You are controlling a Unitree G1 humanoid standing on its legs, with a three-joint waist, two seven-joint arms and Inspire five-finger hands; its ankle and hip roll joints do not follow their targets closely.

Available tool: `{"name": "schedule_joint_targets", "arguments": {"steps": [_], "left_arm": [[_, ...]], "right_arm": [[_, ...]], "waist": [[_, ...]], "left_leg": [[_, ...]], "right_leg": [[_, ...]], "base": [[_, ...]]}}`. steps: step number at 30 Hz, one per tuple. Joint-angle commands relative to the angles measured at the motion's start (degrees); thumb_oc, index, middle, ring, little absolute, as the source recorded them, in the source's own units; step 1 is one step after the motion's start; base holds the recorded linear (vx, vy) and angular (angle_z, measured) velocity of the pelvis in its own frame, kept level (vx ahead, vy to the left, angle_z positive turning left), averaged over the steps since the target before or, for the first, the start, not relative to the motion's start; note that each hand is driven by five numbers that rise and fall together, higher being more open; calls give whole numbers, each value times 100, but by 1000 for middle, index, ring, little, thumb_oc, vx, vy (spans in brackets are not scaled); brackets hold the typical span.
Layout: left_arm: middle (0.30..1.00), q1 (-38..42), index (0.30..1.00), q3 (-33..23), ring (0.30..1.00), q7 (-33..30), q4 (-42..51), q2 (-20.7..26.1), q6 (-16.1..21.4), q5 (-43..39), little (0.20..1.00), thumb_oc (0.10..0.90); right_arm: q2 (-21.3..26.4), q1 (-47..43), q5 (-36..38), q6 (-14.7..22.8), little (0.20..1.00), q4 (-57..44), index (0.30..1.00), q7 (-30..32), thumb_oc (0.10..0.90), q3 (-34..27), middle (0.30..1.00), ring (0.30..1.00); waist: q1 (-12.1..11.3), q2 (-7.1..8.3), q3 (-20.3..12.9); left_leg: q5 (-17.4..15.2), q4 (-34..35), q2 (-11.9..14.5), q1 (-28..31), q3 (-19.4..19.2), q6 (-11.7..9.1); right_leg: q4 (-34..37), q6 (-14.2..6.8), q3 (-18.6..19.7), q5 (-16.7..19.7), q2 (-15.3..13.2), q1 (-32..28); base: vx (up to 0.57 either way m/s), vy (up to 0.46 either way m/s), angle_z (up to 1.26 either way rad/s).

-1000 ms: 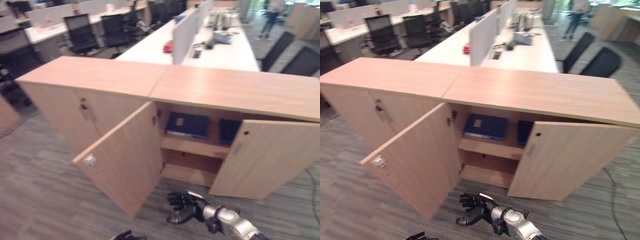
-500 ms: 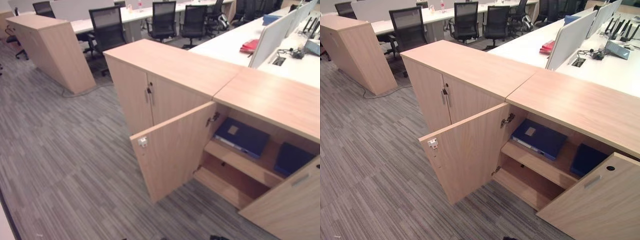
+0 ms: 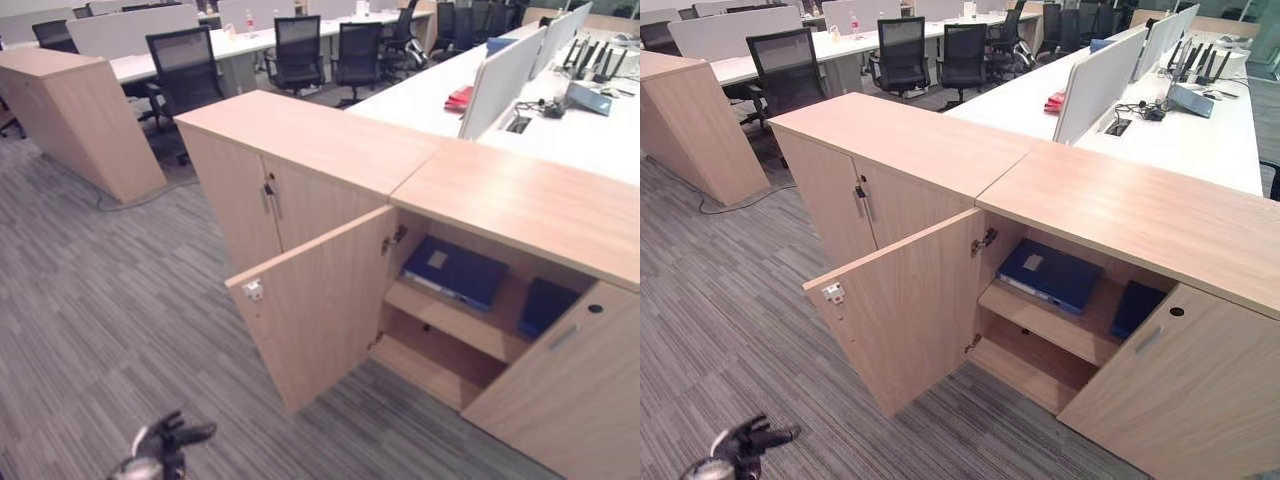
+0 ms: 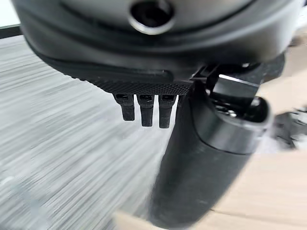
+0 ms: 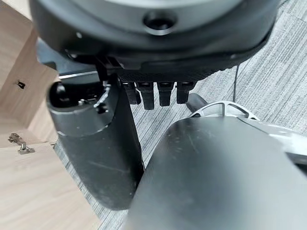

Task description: Put the empty folder in the office cabinet

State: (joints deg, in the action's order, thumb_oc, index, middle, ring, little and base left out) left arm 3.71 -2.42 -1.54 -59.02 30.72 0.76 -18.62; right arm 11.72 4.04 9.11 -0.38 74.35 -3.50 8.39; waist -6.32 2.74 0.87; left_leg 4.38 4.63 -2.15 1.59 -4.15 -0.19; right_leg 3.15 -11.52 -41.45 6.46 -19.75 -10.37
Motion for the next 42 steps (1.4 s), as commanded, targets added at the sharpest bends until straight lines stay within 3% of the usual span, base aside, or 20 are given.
{"name": "schedule_joint_targets", "arguments": {"steps": [1,11,17,20,21,22,25,32,38,42], "left_arm": [[900,926,900,-115,900,-246,-244,542,353,551,900,800],[900,2236,900,297,900,-204,-1119,1232,305,667,900,800],[900,2888,900,717,900,-66,-889,1139,321,554,900,800],[900,3046,900,982,900,39,-437,934,321,560,900,800],[900,3096,900,1374,900,49,12,724,274,923,900,800],[900,3096,900,1374,900,49,12,724,274,923,900,800],[900,3157,900,2066,900,43,463,264,185,1794,900,800],[900,2315,900,2646,900,449,2128,-195,143,2720,900,800],[900,1211,900,2868,900,1285,4166,-579,260,1964,900,800],[900,1231,900,3359,900,1611,4997,-742,292,1421,900,800]], "right_arm": [[128,247,-332,-78,900,251,900,-86,800,353,900,900],[191,248,-393,-31,900,-71,900,-230,800,588,900,900],[240,310,-397,-58,900,23,900,-256,800,558,900,900],[254,364,-415,-76,900,113,900,-268,800,495,900,900],[174,92,-348,-127,900,224,900,-202,800,484,900,900],[174,92,-348,-127,900,224,900,-202,800,484,900,900],[30,29,-276,-160,900,284,900,-213,800,539,900,900],[-81,-65,-334,-180,900,216,900,-198,800,538,900,900],[-228,-238,-388,-207,900,310,900,-200,800,569,900,900],[-318,-395,-282,-196,900,417,900,-158,800,641,900,900]], "waist": [[134,-172,-225],[460,-169,-264],[573,-157,-252],[602,-158,-245],[530,-146,-254],[530,-146,-254],[505,-113,-243],[439,-72,-187],[317,-82,-133],[278,-71,-107]], "left_leg": [[-775,37,5,-11,-168,-144],[-934,37,55,286,-624,-140],[-977,37,54,374,-748,-118],[-992,37,45,395,-770,-100],[-984,37,34,391,-740,-86],[-984,37,34,391,-740,-86],[-1006,37,8,422,-743,-61],[-1026,37,-4,433,-703,-22],[-1021,37,-15,430,-632,17],[-1002,37,-11,388,-573,20]], "right_leg": [[156,-190,139,-137,-28,275],[177,-259,558,-86,-25,338],[181,-278,669,-58,-24,352],[185,-286,695,-51,-34,366],[185,-286,654,-42,-42,350],[185,-286,654,-42,-42,350],[185,-302,641,-16,-75,329],[185,-294,602,2,-96,306],[174,-277,565,29,-102,290],[169,-272,507,45,-98,278]], "base": [[25,-5,-16],[23,3,-24],[-9,4,-20],[-13,4,-9],[-23,2,7],[-16,4,9],[-19,3,14],[0,0,0],[3,5,-2],[-2,-2,1]]}}
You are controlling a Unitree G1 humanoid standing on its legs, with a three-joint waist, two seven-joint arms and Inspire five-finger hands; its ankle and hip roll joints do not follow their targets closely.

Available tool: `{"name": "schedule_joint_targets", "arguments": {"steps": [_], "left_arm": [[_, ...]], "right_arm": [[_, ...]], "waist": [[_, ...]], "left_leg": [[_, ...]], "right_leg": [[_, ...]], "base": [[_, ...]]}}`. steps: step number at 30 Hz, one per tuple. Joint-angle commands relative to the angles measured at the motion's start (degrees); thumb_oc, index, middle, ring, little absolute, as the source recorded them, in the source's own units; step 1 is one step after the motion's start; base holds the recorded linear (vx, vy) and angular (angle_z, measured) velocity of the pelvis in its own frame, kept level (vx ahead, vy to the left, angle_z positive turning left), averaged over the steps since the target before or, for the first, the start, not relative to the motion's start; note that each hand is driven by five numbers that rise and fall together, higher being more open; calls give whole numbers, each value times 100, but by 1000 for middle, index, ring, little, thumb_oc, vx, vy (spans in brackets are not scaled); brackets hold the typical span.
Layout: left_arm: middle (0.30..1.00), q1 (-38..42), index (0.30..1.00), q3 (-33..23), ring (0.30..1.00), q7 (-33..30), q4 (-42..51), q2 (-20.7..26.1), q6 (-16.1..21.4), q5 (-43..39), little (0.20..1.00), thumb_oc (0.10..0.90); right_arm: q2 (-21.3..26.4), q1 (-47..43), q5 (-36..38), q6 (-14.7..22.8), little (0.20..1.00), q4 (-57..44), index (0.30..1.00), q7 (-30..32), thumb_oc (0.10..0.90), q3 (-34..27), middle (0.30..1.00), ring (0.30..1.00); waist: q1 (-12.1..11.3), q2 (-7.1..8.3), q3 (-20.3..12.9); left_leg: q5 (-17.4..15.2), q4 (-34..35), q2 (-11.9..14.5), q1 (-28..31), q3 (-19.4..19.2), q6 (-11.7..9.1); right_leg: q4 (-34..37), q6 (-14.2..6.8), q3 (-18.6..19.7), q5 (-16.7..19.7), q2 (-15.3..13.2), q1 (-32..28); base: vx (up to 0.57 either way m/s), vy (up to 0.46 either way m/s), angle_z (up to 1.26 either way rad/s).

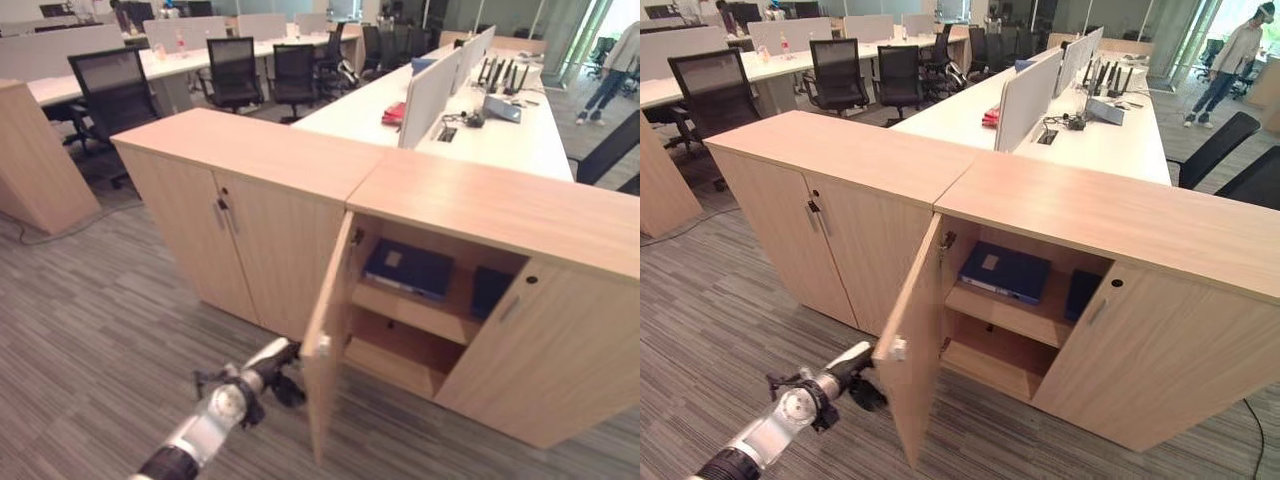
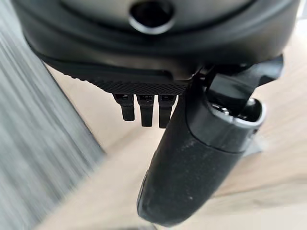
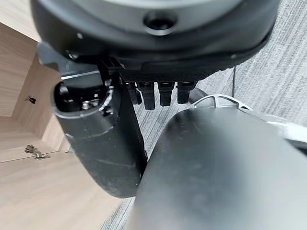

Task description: Put the empty folder in the office cabinet

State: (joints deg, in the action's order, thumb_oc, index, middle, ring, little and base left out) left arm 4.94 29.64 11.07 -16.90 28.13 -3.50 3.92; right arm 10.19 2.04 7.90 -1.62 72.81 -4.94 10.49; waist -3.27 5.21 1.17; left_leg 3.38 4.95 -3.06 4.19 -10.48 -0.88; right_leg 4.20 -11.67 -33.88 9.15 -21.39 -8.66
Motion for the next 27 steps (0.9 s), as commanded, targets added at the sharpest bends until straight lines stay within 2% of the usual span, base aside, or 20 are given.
{"name": "schedule_joint_targets", "arguments": {"steps": [1,2,4,8,11,12,14,15,18,21,22,23,27], "left_arm": [[900,1268,900,407,900,424,1015,-531,773,-835,900,800],[900,1689,900,837,900,538,1283,-542,926,-677,900,800],[900,2100,900,1304,900,662,1468,-712,950,-781,900,800],[900,2631,900,1661,900,657,1646,-1000,942,-1335,900,800],[900,2665,900,1597,900,571,1631,-1088,946,-1655,900,800],[900,2530,900,1524,900,545,1531,-1075,939,-1723,900,800],[900,2432,900,1474,900,541,1475,-1055,949,-1704,900,800],[900,2226,900,1341,900,459,1369,-992,962,-1566,900,800],[900,1695,900,925,900,372,978,-851,930,-1318,900,800],[900,1416,900,640,900,267,721,-791,916,-1178,900,800],[900,1407,900,636,900,265,713,-797,925,-1169,900,800],[900,1191,900,368,900,191,411,-714,875,-874,900,800],[900,1021,900,136,900,229,309,-546,835,-752,900,800]], "right_arm": [[-189,-243,-110,-71,900,584,900,-4,800,505,900,900],[-109,-183,-78,-15,900,514,900,-17,800,546,900,900],[-73,-251,-99,12,900,419,900,32,800,731,900,900],[-28,-438,-75,74,900,15,900,68,800,1033,900,900],[14,-492,-56,136,900,-276,900,8,800,1195,900,900],[58,-458,-72,150,900,-328,900,-41,800,1221,900,900],[75,-428,-102,153,900,-302,900,-53,800,1212,900,900],[103,-351,-137,151,900,-159,900,-40,800,1134,900,900],[106,-104,-147,114,900,293,900,-43,800,837,900,900],[122,-7,-119,114,900,478,900,-50,800,729,900,900],[126,-4,-118,118,900,482,900,-50,800,738,900,900],[177,52,-87,128,900,511,900,-91,800,624,900,900],[305,-6,-37,163,900,408,900,-108,800,573,900,900]], "waist": [[-22,-312,-131],[15,-273,-93],[100,-247,-90],[264,-248,-36],[424,-257,18],[501,-261,30],[525,-264,29],[547,-265,32],[596,-285,55],[623,-307,62],[628,-314,57],[675,-345,55],[724,-407,50]], "left_leg": [[-897,5,85,110,83,89],[-884,5,93,80,110,75],[-883,5,115,67,97,55],[-867,5,210,63,-26,20],[-872,5,354,123,-253,-24],[-871,5,477,177,-425,-75],[-872,5,546,207,-490,-105],[-850,5,669,252,-567,-170],[-750,5,942,300,-651,-330],[-667,5,1089,323,-690,-429],[-665,5,1100,326,-691,-439],[-576,-9,1267,369,-758,-534],[-479,-62,1432,427,-858,-635]], "right_leg": [[62,-255,-254,-221,68,113],[60,-260,-270,-224,80,122],[63,-258,-239,-234,106,149],[77,-214,-50,-288,197,277],[80,-138,295,-397,339,437],[80,-72,527,-487,468,525],[80,-44,629,-532,536,555],[80,23,740,-623,660,564],[80,166,843,-834,947,555],[80,261,876,-955,1105,537],[80,270,877,-962,1116,535],[80,382,946,-1104,1300,508],[80,509,1037,-1230,1489,463]], "base": [[-16,-32,16],[-22,-52,26],[-11,-63,26],[-5,-76,-7],[9,-129,-49],[25,-140,-92],[44,-149,-84],[65,-222,-59],[58,-240,-32],[31,-166,-9],[63,-275,-3],[48,-207,-1],[49,-192,-6]]}}
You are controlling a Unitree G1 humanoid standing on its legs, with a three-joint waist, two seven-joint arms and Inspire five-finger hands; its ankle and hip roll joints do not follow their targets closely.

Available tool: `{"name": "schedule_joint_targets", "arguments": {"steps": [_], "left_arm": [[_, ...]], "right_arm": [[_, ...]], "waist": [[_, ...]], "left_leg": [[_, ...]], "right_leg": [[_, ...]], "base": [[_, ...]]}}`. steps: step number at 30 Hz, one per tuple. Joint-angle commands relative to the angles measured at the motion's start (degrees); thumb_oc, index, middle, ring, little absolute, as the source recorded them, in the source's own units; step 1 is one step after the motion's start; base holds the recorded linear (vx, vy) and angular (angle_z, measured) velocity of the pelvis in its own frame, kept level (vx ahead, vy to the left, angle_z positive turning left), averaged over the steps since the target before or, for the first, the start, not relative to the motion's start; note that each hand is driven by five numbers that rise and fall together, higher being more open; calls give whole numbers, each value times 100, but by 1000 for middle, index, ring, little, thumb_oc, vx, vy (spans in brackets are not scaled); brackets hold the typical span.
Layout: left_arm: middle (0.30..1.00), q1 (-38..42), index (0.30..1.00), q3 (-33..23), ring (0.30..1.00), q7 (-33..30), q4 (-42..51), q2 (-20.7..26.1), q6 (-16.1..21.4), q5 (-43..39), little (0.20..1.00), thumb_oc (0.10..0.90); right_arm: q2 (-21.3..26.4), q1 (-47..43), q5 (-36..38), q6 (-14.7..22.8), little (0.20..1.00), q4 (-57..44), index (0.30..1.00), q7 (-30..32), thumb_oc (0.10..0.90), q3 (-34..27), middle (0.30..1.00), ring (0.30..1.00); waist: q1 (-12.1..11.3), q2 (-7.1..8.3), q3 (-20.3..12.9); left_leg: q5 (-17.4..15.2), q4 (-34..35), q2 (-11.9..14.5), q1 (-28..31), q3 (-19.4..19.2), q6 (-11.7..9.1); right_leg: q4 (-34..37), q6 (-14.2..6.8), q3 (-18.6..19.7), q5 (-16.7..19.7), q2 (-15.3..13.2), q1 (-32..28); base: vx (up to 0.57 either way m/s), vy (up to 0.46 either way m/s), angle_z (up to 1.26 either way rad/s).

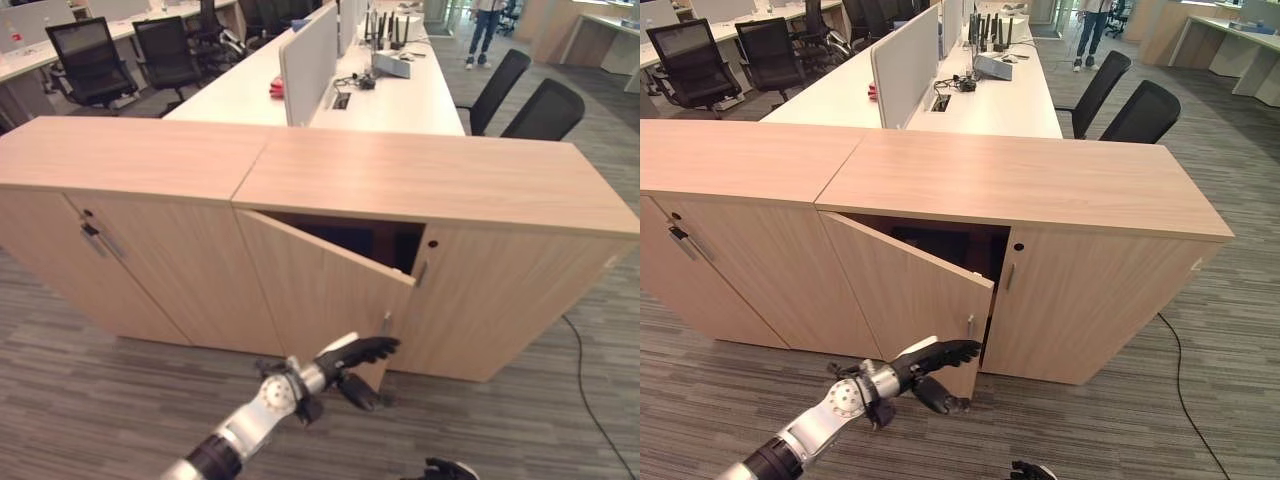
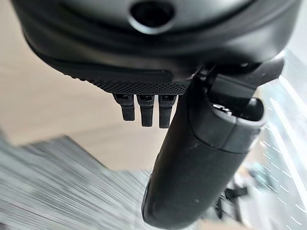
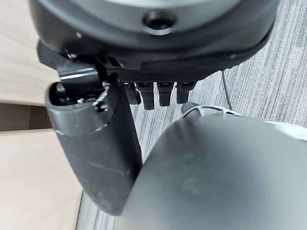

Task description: Put the empty folder in the office cabinet

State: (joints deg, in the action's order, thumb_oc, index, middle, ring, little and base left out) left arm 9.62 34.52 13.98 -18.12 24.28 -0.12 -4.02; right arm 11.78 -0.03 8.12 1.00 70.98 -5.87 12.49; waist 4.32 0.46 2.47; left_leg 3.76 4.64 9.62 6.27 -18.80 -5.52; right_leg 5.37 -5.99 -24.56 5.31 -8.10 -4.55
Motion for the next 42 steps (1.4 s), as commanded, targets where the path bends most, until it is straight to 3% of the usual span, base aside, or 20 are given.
{"name": "schedule_joint_targets", "arguments": {"steps": [1,5,9,12,14,16,18,20,26,32,33,39,42], "left_arm": [[900,483,900,-409,900,-33,469,-97,497,-1,900,800],[900,339,900,-518,900,46,473,97,499,-36,900,800],[900,554,900,-742,900,-249,117,306,481,829,900,800],[900,712,900,-874,900,-454,-24,343,500,1016,900,800],[900,1036,900,-988,900,-918,-338,261,514,1292,900,800],[900,1309,900,-983,900,-1210,-614,192,523,1517,900,800],[900,1564,900,-1007,900,-1438,-924,176,478,1722,900,800],[900,1869,900,-982,900,-1636,-1254,262,486,1920,900,800],[900,2529,900,-626,900,-1880,-2503,724,492,2389,900,800],[900,2750,900,-528,900,-1978,-3354,1130,410,2643,900,800],[900,2803,900,-384,900,-1943,-4002,1241,386,2818,900,800],[900,2682,900,-472,900,-2013,-4379,1275,381,2749,900,800],[900,2248,900,-641,900,-1894,-3869,1195,448,2420,900,800]], "right_arm": [[184,177,-55,-91,900,544,900,-20,800,371,900,900],[286,105,-71,-65,900,343,900,-55,800,429,900,900],[390,-16,-64,-49,900,-376,900,-91,800,683,900,900],[475,29,-84,-71,900,-622,900,-100,800,725,900,900],[608,27,-101,-85,900,-674,900,-64,800,754,900,900],[640,42,-135,-96,900,-602,900,-68,800,777,900,900],[661,51,-191,-100,900,-536,900,-87,800,814,900,900],[666,68,-221,-103,900,-462,900,-90,800,840,900,900],[655,200,-175,-60,900,-178,900,-74,800,759,900,900],[672,366,-206,-18,900,5,900,-45,800,658,900,900],[689,397,-204,-3,900,61,900,-70,800,627,900,900],[703,387,-125,31,900,93,900,-70,800,608,900,900],[720,350,-126,22,900,175,900,-34,800,540,900,900]], "waist": [[-24,47,-80],[14,1,-103],[-26,66,-36],[-21,105,20],[-124,138,108],[-151,231,142],[-180,305,175],[-135,317,220],[78,173,58],[168,136,-6],[215,120,-33],[214,118,-36],[158,114,-15]], "left_leg": [[-500,-71,218,219,-51,-197],[-417,-250,410,239,-142,-292],[-49,-1123,795,78,-120,-441],[-92,-1542,854,-23,-78,-419],[-215,-1916,648,-263,498,-248],[-504,-1974,226,-565,925,-40],[-820,-1965,-179,-800,1364,29],[-1016,-1988,-374,-859,1602,19],[-931,-1316,-296,-250,1147,-1],[-888,-1115,-304,-98,1009,0],[-898,-1107,-305,-68,963,8],[-896,-1130,-315,-95,938,15],[-883,-1151,-313,-130,976,19]], "right_leg": [[-37,-18,138,-881,212,42],[-37,118,248,-1011,398,0],[-37,404,412,-1226,747,-176],[-37,482,458,-1262,811,-247],[-37,529,613,-1324,856,-288],[-37,517,676,-1234,774,-244],[-37,469,847,-1173,725,-252],[-37,439,1031,-1135,751,-305],[-37,414,1243,-1131,768,-493],[-37,368,1304,-1091,733,-493],[-37,361,1356,-1088,727,-498],[-47,348,1397,-1080,715,-476],[-52,357,1383,-1087,714,-477]], "base": [[52,-191,-8],[48,-159,-16],[54,-292,-19],[-1,-164,-20],[-48,-75,-21],[-105,-12,-31],[-60,7,-49],[-7,2,-50],[49,48,-32],[12,44,-18],[13,32,-13],[3,13,-2],[3,2,2]]}}
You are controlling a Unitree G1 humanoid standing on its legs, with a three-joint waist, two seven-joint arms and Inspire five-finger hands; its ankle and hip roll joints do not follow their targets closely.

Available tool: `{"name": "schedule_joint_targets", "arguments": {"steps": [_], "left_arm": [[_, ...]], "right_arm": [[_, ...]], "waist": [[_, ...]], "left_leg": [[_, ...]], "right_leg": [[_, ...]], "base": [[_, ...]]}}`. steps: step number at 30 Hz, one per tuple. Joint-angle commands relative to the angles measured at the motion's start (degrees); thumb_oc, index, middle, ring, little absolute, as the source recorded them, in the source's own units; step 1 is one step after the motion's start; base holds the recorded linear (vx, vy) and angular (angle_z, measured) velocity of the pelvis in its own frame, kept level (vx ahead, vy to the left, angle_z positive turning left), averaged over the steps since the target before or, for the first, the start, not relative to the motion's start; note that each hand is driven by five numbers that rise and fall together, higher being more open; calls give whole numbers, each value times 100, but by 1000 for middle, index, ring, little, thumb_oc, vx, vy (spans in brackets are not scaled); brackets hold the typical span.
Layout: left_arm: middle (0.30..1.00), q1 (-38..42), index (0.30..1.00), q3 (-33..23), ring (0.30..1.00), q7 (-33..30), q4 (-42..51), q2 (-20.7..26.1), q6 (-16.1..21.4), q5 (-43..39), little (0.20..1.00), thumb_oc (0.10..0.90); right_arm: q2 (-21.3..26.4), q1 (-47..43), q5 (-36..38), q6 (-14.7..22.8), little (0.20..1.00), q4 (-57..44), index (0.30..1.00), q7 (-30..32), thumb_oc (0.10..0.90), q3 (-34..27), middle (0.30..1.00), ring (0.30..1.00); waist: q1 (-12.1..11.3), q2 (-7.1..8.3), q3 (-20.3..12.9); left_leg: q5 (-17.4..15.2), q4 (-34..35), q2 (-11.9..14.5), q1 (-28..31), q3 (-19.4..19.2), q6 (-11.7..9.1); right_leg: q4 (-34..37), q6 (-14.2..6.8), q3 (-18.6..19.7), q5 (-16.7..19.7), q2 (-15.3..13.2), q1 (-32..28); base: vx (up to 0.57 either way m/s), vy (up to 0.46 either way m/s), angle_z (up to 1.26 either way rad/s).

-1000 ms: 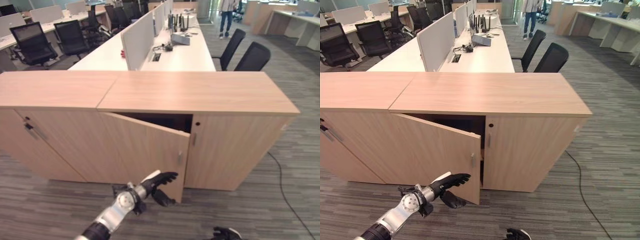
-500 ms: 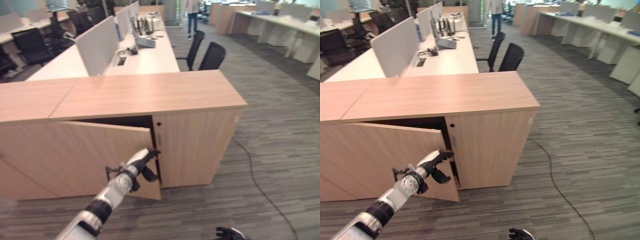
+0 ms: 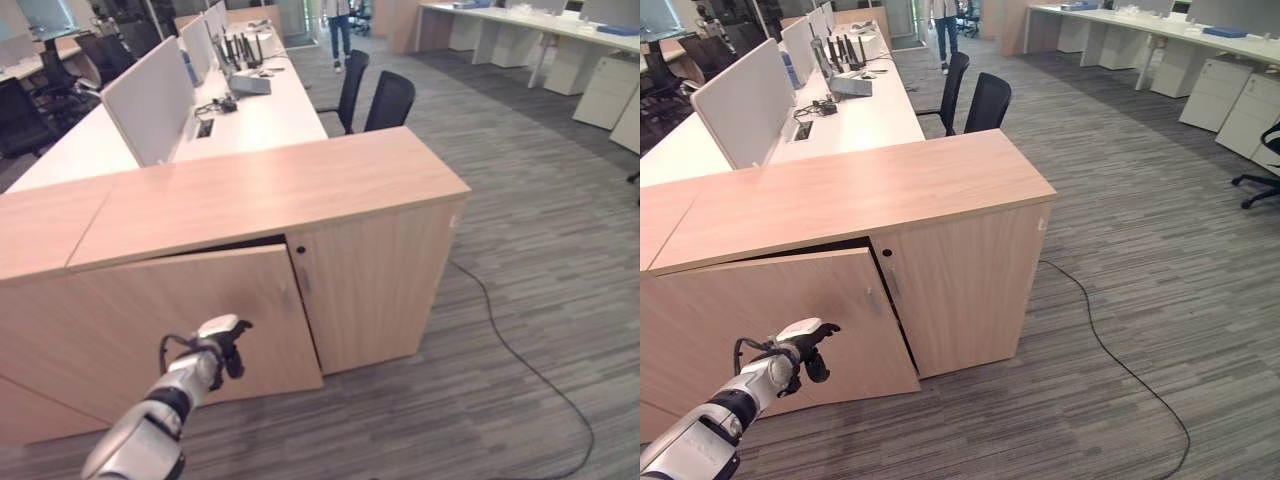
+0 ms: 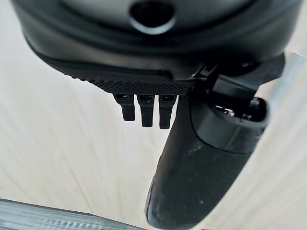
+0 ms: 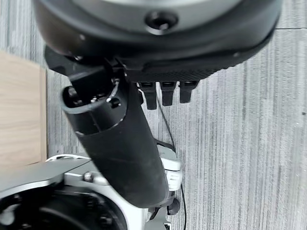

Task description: Put the empty folder in the office cabinet

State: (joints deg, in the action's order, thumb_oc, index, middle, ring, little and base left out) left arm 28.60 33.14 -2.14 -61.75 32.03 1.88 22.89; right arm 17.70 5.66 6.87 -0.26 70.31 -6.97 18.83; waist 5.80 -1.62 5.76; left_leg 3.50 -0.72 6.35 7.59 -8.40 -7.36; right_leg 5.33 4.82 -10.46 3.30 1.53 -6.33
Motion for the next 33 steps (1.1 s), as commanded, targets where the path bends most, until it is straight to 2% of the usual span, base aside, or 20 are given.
{"name": "schedule_joint_targets", "arguments": {"steps": [1,6,10,14,16,17,20,24,33], "left_arm": [[900,116,900,-578,900,-174,899,415,295,-462,900,800],[900,-1083,900,-803,900,691,2949,205,634,-1860,900,800],[900,-2043,900,-1233,900,1086,4176,-258,748,-3917,900,800],[900,-2472,900,-1622,900,954,5473,-708,813,-4603,900,800],[900,-2509,900,-1664,900,961,5680,-765,804,-4697,900,800],[900,-2563,900,-1690,900,1040,6191,-744,838,-4751,900,800],[900,-2626,900,-1632,900,1250,6586,-613,816,-4864,900,800],[900,-2846,900,-1577,900,1343,6667,-569,697,-5087,900,800],[900,-3190,900,-1287,900,1669,6519,-912,409,-6470,900,800]], "right_arm": [[131,-226,-5,134,900,268,900,87,800,-123,900,900],[198,-322,-142,103,900,420,900,135,800,-305,900,900],[117,-390,-60,124,900,527,900,167,800,-403,900,900],[-45,-303,103,174,900,533,900,192,800,-461,900,900],[-60,-297,119,177,900,520,900,198,800,-447,900,900],[-101,-289,86,184,900,536,900,196,800,-390,900,900],[-135,-294,43,183,900,543,900,160,800,-332,900,900],[-178,-297,4,151,900,550,900,111,800,-264,900,900],[-424,-442,61,130,900,681,900,139,800,-79,900,900]], "waist": [[-10,314,-343],[-147,262,-267],[-277,293,-252],[-426,383,-178],[-439,392,-159],[-490,408,-107],[-507,423,-67],[-541,423,-63],[-615,423,-49]], "left_leg": [[-850,-629,19,-286,-46,201],[-871,-761,46,-400,68,204],[-819,-808,32,-508,189,220],[-788,-896,17,-595,337,211],[-779,-904,21,-605,347,206],[-755,-899,18,-617,379,205],[-764,-863,-3,-632,428,213],[-745,-884,9,-651,439,207],[-679,-933,2,-647,483,212]], "right_leg": [[-44,-720,-43,-887,-249,-299],[-33,-686,-127,-921,-226,-321],[-33,-654,-189,-928,-221,-296],[-33,-615,-287,-938,-194,-329],[-33,-608,-314,-940,-190,-338],[-33,-600,-351,-929,-178,-346],[-33,-603,-372,-915,-175,-324],[-33,-579,-382,-935,-160,-342],[-33,-543,-411,-973,-129,-412]], "base": [[7,6,4],[2,5,6],[7,-12,9],[-3,-33,17],[-7,-19,30],[-9,-15,20],[-16,-15,5],[0,-5,-1],[0,-2,0]]}}
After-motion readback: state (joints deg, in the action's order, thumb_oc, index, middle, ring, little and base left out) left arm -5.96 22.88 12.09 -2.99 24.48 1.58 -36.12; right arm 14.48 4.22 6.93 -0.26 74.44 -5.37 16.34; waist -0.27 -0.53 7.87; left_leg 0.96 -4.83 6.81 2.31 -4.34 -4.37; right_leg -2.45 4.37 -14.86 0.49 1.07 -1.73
